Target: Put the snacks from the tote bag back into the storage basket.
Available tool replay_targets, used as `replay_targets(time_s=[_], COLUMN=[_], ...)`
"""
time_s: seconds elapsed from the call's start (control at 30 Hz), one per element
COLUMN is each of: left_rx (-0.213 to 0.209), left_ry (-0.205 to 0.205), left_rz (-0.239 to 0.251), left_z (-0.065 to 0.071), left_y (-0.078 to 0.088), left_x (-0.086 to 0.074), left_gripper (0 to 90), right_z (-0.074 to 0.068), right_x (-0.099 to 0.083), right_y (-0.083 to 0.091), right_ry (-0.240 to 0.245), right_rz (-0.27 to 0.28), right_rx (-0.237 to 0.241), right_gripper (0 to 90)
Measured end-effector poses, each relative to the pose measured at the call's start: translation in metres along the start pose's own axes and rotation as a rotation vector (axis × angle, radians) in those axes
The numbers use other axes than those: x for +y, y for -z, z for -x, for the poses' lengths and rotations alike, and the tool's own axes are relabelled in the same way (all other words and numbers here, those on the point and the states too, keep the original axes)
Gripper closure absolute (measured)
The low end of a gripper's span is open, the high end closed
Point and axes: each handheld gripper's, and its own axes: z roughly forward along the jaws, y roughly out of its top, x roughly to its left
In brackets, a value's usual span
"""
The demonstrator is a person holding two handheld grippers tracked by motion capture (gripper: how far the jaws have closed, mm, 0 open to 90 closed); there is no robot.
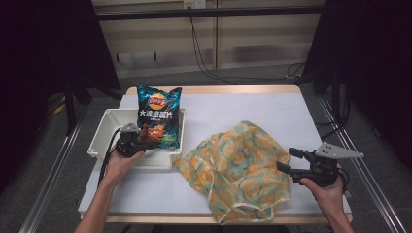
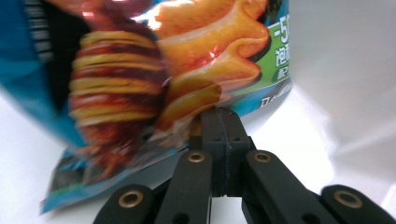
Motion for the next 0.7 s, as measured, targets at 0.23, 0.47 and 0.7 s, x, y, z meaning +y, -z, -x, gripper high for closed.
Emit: replay_targets(time_s=[0.23,0.47,0.7], left_rx=[0.021,0.020,0.054], left_ry=[0.019,0.026,0.002], left_rz=[-0.039,-0.049,-0.089], left_z=[-0.012,-0.020,-0.027], left_y=[-0.008,-0.018,-0.025], left_x=[0.012,0.022,0.030], left_gripper=[90.0,90.0,90.0], right_z=[-0.001,0.001,0.002], right_x=[0.000,-0.001,-0.002], right_y=[0.000,0.000,-0.001], right_ry=[0.004,-0.001,0.001], right_rz=[-0.003,-0.007,-0.007], right_rx=[0.002,-0.003,-0.002], right_gripper=[23.2,23.2,23.1])
